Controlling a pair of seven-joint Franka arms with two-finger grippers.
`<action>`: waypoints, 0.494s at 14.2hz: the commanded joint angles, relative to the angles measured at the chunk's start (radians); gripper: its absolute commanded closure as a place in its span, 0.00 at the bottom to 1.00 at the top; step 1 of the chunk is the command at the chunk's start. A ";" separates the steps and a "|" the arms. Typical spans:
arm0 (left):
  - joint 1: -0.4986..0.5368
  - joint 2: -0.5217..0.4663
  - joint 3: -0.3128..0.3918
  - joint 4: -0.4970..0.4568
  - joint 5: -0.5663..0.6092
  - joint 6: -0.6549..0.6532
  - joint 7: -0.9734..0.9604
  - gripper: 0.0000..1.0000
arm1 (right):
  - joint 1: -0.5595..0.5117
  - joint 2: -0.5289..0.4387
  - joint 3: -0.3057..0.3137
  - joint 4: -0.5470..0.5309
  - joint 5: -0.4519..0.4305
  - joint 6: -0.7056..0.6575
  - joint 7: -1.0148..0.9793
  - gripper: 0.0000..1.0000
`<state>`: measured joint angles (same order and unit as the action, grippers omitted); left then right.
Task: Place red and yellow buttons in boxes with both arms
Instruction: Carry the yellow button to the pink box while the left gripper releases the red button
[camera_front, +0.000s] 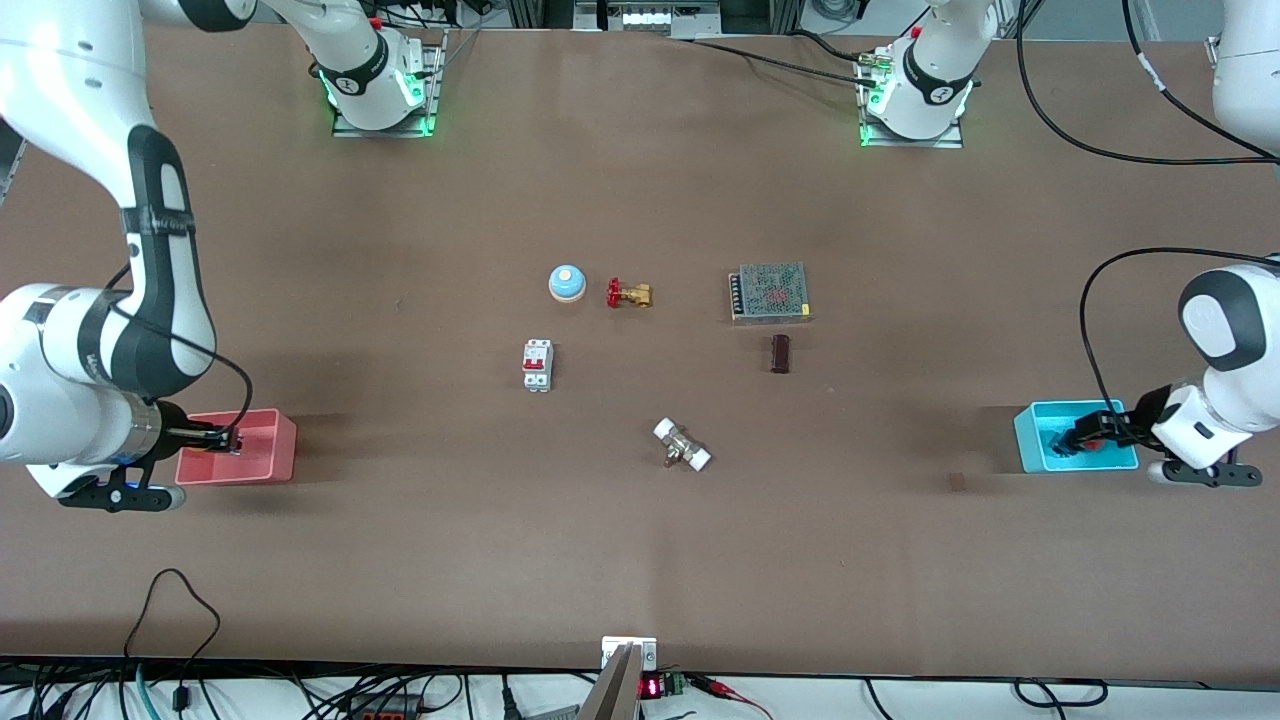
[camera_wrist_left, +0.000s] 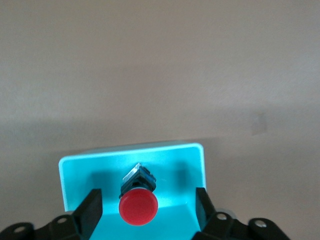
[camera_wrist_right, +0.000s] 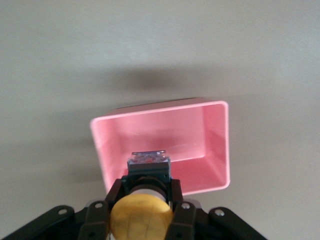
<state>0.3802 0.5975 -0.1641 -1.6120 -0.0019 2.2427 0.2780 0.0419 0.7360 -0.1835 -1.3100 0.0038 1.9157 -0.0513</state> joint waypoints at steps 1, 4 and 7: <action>-0.056 -0.014 -0.002 0.021 0.020 -0.014 -0.068 0.07 | -0.011 0.028 0.016 0.024 -0.025 0.003 -0.009 0.71; -0.087 -0.070 -0.012 0.006 0.022 -0.023 -0.157 0.01 | -0.016 0.046 0.016 0.024 -0.024 0.014 -0.009 0.71; -0.148 -0.132 -0.012 -0.005 0.022 -0.092 -0.265 0.01 | -0.022 0.071 0.016 0.024 -0.021 0.023 -0.007 0.71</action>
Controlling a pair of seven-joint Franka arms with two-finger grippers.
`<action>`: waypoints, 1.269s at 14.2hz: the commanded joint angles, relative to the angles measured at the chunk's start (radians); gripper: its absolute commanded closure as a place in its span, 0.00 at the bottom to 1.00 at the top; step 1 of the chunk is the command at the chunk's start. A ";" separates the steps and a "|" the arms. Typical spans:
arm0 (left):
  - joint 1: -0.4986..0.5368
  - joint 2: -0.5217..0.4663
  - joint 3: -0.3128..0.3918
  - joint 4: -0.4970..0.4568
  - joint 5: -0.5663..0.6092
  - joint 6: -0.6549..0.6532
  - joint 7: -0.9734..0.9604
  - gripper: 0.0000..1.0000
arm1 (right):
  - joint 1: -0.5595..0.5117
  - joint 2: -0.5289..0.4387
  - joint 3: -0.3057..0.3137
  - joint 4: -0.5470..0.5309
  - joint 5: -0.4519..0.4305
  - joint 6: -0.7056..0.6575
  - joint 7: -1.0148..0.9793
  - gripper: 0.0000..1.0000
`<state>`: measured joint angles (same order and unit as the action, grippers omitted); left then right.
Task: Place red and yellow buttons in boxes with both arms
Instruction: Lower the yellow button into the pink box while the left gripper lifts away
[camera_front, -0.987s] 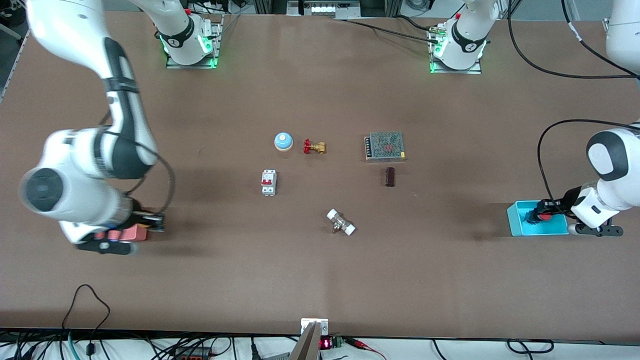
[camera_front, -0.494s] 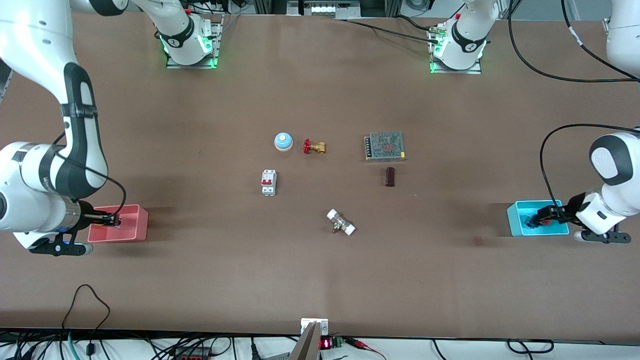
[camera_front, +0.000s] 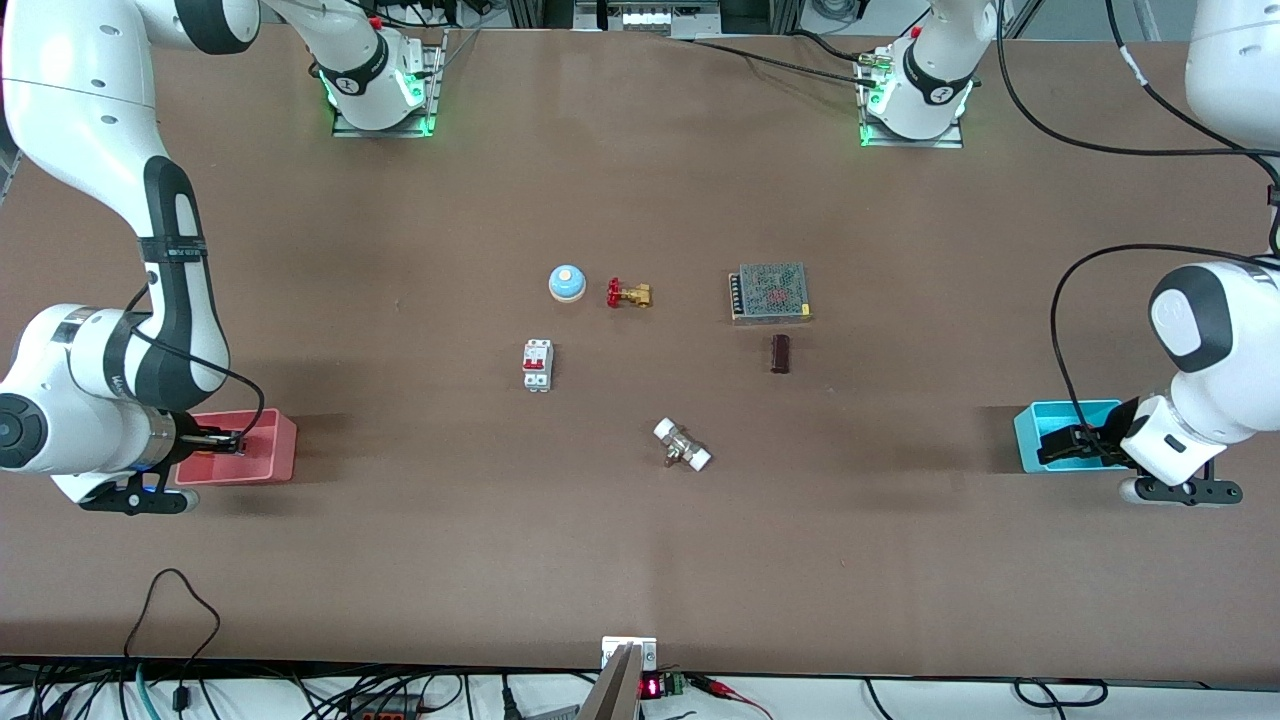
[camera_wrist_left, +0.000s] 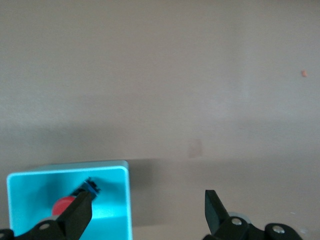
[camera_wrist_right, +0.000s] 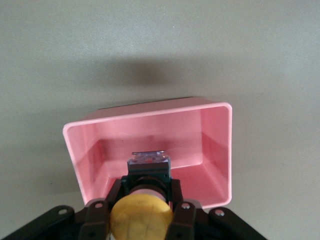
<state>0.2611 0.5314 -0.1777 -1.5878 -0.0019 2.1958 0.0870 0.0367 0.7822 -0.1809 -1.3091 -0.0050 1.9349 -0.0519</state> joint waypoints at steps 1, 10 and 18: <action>-0.043 -0.095 0.001 -0.030 0.023 -0.076 -0.119 0.01 | -0.020 0.034 0.014 0.024 -0.010 0.006 -0.006 0.71; -0.092 -0.388 -0.002 -0.127 0.023 -0.307 -0.162 0.01 | -0.021 0.086 0.018 0.024 -0.009 0.076 -0.034 0.71; -0.100 -0.522 0.006 -0.144 0.020 -0.424 -0.081 0.01 | -0.026 0.089 0.018 0.025 0.039 0.108 -0.039 0.00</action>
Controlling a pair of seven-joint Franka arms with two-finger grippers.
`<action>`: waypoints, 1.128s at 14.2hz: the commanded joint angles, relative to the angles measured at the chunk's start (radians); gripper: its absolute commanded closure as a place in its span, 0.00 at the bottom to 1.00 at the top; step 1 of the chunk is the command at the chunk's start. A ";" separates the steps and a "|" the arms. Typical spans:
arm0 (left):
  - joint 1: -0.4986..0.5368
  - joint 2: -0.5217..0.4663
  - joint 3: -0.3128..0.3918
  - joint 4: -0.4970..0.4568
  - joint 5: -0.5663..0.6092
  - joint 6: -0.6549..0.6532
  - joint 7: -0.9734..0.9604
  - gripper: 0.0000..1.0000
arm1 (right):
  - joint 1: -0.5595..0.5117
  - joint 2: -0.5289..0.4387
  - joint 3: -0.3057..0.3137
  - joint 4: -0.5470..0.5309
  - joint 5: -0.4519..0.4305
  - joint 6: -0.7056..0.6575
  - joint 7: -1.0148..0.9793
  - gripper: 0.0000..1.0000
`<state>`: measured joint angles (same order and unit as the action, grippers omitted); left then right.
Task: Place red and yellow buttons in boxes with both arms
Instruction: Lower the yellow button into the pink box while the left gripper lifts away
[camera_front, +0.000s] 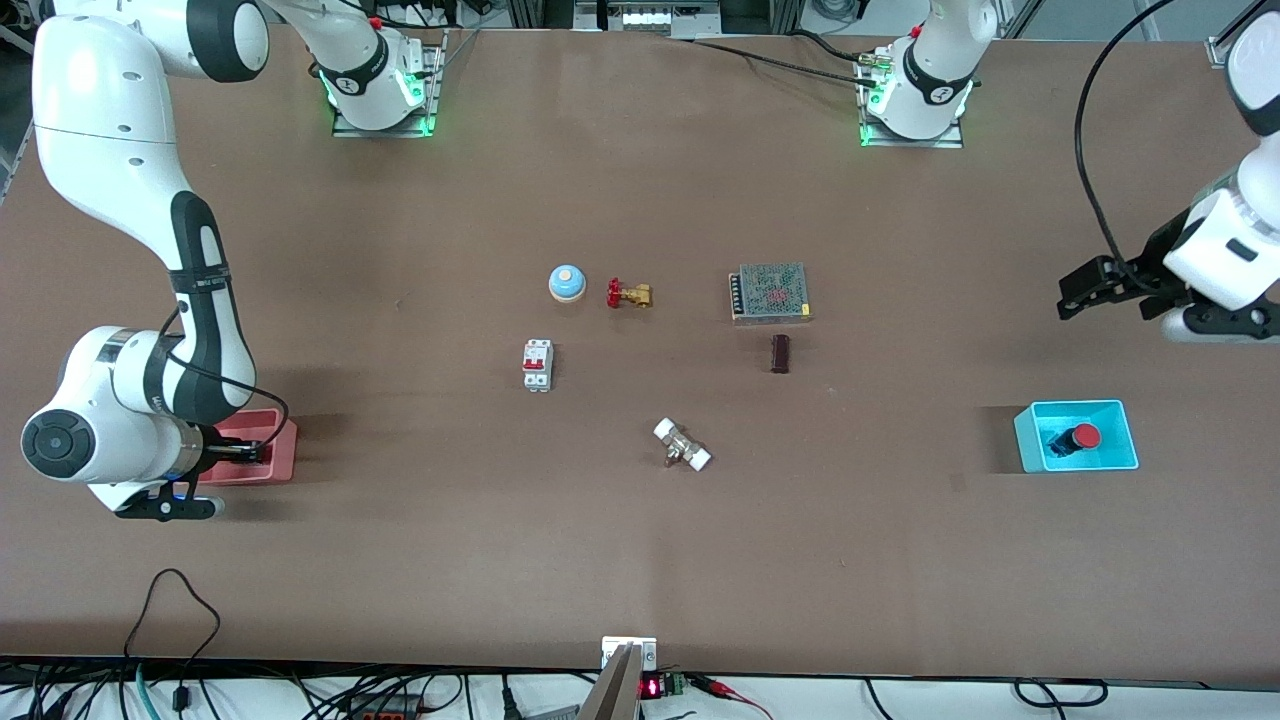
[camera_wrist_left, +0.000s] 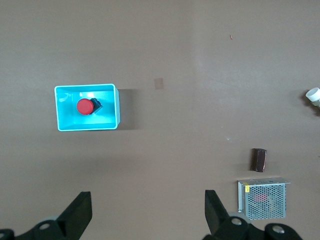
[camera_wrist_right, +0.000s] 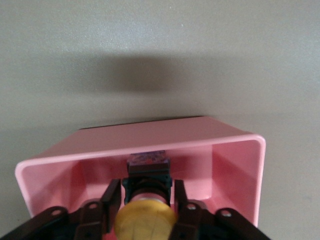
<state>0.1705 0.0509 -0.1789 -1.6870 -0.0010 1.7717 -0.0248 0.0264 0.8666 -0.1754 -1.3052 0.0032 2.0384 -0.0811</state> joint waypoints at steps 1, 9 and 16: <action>-0.032 -0.052 0.018 -0.051 0.019 0.000 0.031 0.01 | -0.017 -0.006 0.013 0.021 0.034 -0.006 -0.011 0.00; -0.178 -0.177 0.189 -0.157 0.009 0.025 0.065 0.01 | -0.017 -0.167 0.008 0.023 0.035 -0.168 -0.012 0.00; -0.160 -0.180 0.190 -0.146 0.009 0.026 0.063 0.00 | 0.004 -0.444 0.020 0.023 0.053 -0.406 -0.013 0.00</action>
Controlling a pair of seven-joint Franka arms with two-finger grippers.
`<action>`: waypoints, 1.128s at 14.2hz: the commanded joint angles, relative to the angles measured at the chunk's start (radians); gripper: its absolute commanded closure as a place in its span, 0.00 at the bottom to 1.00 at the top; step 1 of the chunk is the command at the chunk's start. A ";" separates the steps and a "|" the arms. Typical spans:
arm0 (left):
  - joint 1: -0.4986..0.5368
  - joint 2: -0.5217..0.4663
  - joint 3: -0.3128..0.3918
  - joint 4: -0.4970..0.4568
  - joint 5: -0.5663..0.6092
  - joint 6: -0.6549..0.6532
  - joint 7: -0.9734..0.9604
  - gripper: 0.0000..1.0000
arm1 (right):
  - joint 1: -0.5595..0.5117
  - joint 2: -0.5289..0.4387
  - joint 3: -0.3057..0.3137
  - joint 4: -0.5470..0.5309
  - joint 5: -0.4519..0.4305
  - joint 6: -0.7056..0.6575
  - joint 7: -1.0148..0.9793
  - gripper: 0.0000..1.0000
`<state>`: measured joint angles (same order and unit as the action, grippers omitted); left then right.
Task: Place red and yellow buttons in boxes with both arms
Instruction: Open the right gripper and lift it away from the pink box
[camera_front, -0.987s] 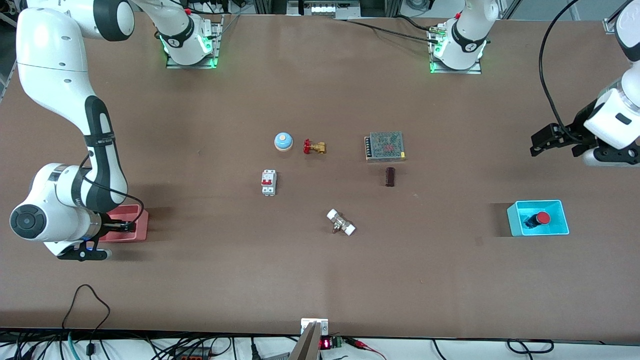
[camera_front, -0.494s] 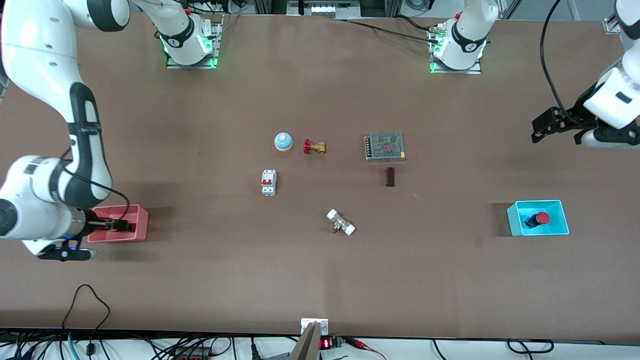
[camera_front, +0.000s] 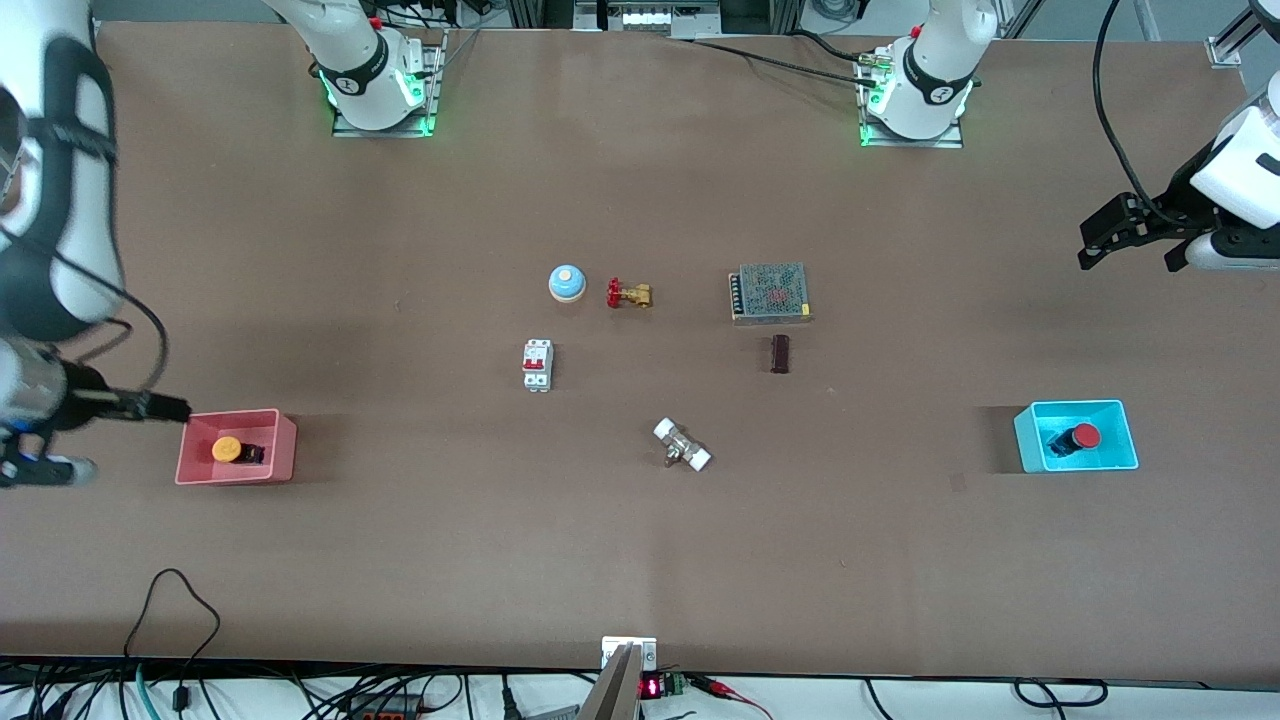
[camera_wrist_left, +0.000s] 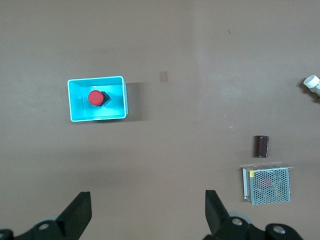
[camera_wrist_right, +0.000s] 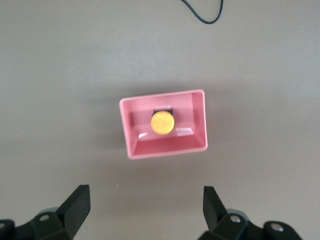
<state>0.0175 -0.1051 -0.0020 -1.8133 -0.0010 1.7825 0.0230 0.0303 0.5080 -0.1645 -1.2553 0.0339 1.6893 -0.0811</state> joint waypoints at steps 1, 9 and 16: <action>-0.007 -0.025 0.011 -0.020 0.010 0.015 0.015 0.00 | 0.003 -0.126 0.010 -0.029 0.029 -0.100 -0.009 0.00; -0.001 -0.025 0.010 -0.018 0.009 0.018 0.011 0.00 | 0.026 -0.379 -0.048 -0.196 -0.005 -0.232 0.009 0.00; -0.001 -0.025 0.010 -0.018 0.010 0.017 0.012 0.00 | 0.137 -0.425 -0.124 -0.271 -0.028 -0.188 0.007 0.00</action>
<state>0.0194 -0.1089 0.0034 -1.8133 -0.0010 1.7889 0.0230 0.1484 0.1222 -0.2754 -1.4856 0.0207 1.4800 -0.0794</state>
